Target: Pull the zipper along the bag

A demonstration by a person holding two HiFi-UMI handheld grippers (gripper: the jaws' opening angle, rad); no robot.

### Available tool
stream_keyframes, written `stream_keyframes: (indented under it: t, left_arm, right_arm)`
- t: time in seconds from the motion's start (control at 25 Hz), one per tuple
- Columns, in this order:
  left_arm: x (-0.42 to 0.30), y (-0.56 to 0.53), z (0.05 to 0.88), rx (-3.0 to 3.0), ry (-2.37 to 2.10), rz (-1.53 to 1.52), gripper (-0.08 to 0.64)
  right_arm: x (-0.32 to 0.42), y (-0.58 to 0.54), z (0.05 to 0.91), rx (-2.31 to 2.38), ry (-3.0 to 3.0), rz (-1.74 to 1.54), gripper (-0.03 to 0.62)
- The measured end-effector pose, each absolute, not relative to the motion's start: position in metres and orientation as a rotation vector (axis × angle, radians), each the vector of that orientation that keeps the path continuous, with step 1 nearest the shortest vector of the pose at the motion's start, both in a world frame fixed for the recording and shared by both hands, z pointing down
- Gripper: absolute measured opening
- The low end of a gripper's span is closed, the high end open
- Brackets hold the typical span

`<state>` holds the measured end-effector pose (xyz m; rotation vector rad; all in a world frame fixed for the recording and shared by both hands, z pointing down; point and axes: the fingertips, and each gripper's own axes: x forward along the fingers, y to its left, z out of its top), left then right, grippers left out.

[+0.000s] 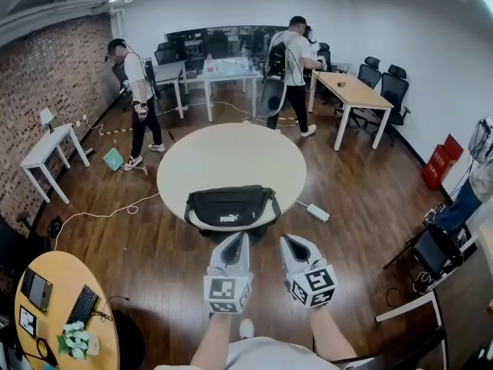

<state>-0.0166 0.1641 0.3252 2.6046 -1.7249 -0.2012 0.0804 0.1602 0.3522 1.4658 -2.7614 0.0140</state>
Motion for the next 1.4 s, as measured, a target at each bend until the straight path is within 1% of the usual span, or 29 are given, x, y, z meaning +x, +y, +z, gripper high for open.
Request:
stream_keyframes:
  t: [0.12,0.28,0.68,0.96,1.24,1.4]
  left_arm:
    - [-0.019,0.122,0.318,2.667,-1.667,-0.218,0.015]
    - [-0.025,0.077,0.344,2.639,-1.591,-0.191,0.015]
    - [-0.033,-0.005,0.392,2.561,-1.55,-0.091,0.015]
    - [-0.025,-0.088,0.421,2.538,-1.534,0.031,0.015]
    - [0.027,-0.185,0.46,2.497,-1.466,0.189,0.015]
    - [0.053,-0.228,0.5,2.418,-1.415,0.277,0.015]
  right_arm:
    - [0.07,0.12,0.346,1.51,-2.725,-0.036,-0.011]
    - [0.061,0.082,0.375,1.502,-2.655,0.013,-0.012]
    - [0.095,-0.01,0.415,1.569,-2.537,0.124,-0.011]
    - [0.105,-0.119,0.459,1.518,-2.522,0.227,-0.011]
    - [0.121,-0.223,0.523,1.22,-2.501,0.356,-0.012]
    - [0.123,-0.277,0.578,0.993,-2.442,0.399,-0.011]
